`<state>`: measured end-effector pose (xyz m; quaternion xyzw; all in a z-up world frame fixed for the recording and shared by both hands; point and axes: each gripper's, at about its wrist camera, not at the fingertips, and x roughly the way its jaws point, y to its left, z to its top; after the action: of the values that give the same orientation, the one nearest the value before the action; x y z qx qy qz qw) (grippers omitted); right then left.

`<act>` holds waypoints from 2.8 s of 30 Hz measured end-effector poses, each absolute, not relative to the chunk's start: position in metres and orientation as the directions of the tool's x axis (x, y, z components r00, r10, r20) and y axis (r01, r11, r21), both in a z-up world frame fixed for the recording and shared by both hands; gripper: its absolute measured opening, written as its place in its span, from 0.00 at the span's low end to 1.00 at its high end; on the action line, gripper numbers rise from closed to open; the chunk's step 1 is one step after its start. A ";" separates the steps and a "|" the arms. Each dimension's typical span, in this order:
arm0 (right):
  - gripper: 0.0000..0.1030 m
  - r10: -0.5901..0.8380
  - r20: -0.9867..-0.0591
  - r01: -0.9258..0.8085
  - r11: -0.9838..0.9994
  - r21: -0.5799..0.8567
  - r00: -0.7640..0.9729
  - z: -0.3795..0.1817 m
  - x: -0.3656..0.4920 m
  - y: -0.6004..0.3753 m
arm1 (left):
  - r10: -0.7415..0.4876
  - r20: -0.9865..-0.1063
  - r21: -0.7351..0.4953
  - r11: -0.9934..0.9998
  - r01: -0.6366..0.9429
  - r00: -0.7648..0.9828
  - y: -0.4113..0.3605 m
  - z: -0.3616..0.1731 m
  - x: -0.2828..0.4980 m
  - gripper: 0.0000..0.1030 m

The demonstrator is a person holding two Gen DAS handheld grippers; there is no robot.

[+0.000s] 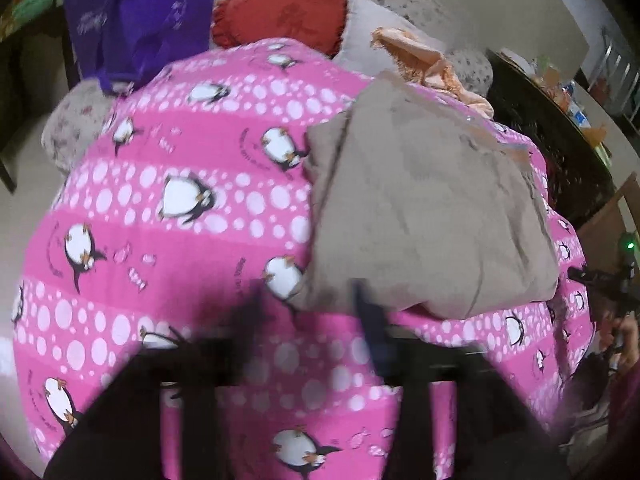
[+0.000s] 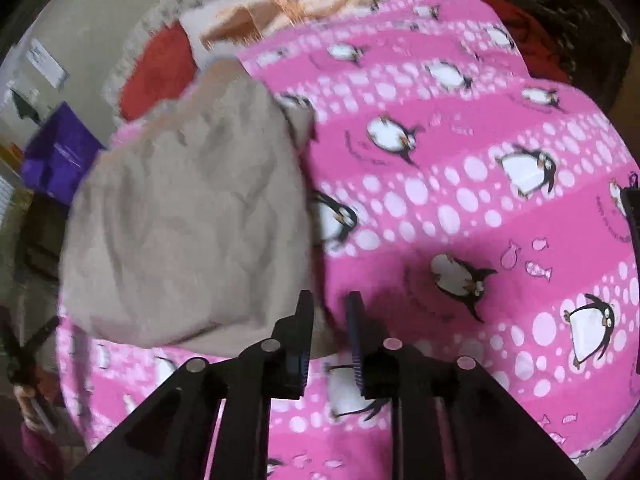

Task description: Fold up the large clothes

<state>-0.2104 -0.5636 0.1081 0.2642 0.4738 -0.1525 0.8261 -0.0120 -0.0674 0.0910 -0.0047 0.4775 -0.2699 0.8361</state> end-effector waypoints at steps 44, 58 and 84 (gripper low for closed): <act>0.51 -0.029 -0.865 0.284 0.949 0.133 0.501 0.078 -0.077 -0.483 | -0.517 -0.782 -0.390 0.842 0.374 0.348 -0.144 0.082 0.068 0.86; 0.60 -0.039 -0.851 0.249 0.962 0.109 0.524 0.089 -0.067 -0.477 | -0.505 -0.819 -0.399 0.843 0.362 0.273 -0.163 0.031 0.090 1.00; 0.59 0.028 -0.852 0.267 0.944 0.195 0.522 0.067 -0.067 -0.487 | -0.465 -0.844 -0.333 0.845 0.417 0.267 -0.183 0.031 0.080 0.90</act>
<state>-0.0669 -0.4870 0.0669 0.1523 0.4838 -0.0694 0.8590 0.0795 -0.1829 0.0312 -0.0221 0.5381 -0.2772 0.7957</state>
